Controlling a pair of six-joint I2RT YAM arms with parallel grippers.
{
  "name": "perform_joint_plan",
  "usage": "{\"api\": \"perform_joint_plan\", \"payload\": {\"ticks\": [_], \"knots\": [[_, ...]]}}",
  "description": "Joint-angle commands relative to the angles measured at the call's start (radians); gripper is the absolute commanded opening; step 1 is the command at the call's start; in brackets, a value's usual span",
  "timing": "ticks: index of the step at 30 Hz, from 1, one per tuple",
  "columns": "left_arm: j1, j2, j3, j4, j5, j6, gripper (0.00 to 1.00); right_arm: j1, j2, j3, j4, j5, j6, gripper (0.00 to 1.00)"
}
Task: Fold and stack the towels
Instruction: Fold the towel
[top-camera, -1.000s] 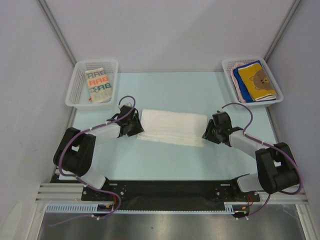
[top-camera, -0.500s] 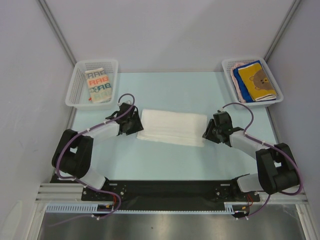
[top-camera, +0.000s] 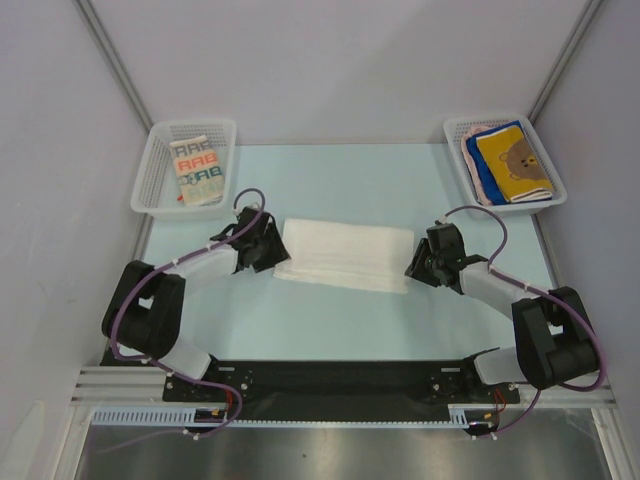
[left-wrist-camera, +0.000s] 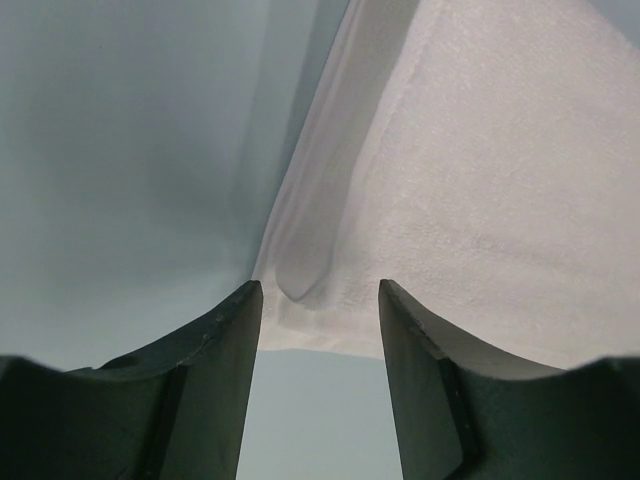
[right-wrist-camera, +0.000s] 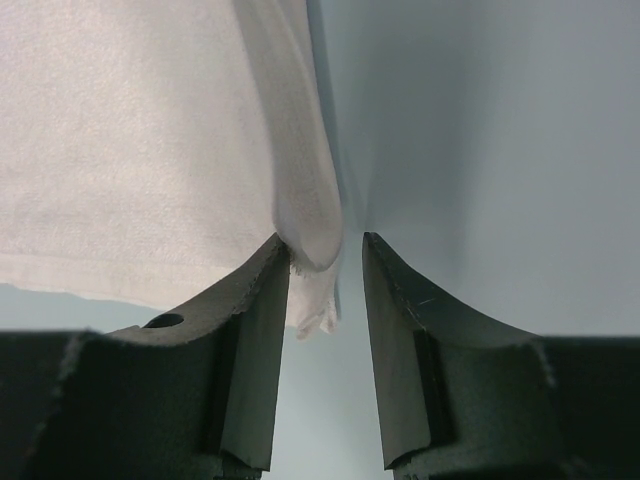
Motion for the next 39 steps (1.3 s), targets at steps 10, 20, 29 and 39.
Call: {"api": "perform_joint_plan", "payload": {"ticks": [10,20,29,39], "knots": [[-0.003,-0.035,-0.056,0.081,-0.005,-0.075,0.52,-0.004,-0.008,-0.002,0.032,0.000,0.014,0.38],[-0.003,-0.024,-0.062,0.110,0.003,-0.075,0.39,-0.002,-0.004,-0.007,0.034,0.000,0.016,0.36],[-0.003,-0.015,-0.045,0.103,-0.008,-0.064,0.24,-0.004,0.004,0.001,0.035,0.000,0.023,0.26],[0.003,-0.020,0.013,0.052,-0.034,-0.027,0.00,-0.004,-0.016,0.047,-0.017,-0.001,0.003,0.00]]}}
